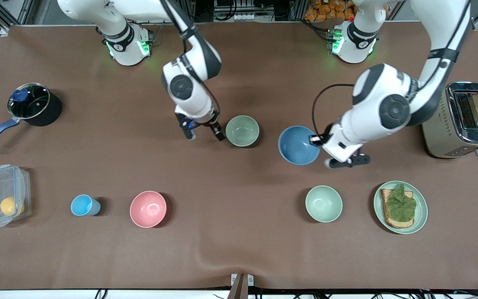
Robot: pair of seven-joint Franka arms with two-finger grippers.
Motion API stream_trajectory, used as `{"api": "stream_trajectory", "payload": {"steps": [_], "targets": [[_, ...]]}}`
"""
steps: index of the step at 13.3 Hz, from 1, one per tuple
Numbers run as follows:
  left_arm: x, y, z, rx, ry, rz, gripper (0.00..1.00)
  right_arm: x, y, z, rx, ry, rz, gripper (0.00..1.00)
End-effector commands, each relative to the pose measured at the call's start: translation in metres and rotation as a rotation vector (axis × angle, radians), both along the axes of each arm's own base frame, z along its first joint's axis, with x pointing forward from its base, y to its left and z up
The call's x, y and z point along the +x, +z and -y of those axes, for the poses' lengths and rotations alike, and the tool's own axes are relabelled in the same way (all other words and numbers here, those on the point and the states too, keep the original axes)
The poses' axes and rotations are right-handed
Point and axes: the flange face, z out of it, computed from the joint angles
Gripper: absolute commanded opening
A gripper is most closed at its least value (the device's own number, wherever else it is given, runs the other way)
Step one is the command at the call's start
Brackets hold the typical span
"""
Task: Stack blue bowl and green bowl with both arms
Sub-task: 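Lift the blue bowl over the green bowl with the left gripper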
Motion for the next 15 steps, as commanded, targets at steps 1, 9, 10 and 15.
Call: {"api": "stream_trajectory", "payload": {"steps": [1, 9, 10, 15], "targets": [[-0.018, 0.001, 0.019, 0.003, 0.024, -0.029, 0.00, 0.017, 0.001, 0.020, 0.043, -0.106, -0.057, 1.00], [-0.069, -0.035, 0.082, 0.030, 0.069, -0.035, 0.00, 0.011, -0.054, 0.012, 0.123, -0.313, -0.069, 1.00], [-0.074, -0.040, 0.085, 0.028, 0.074, -0.029, 0.00, 0.009, -0.062, 0.011, 0.132, -0.346, -0.071, 1.00], [-0.097, -0.061, 0.110, 0.010, 0.084, -0.013, 0.00, 0.000, -0.075, 0.002, 0.141, -0.371, -0.049, 1.00]]}}
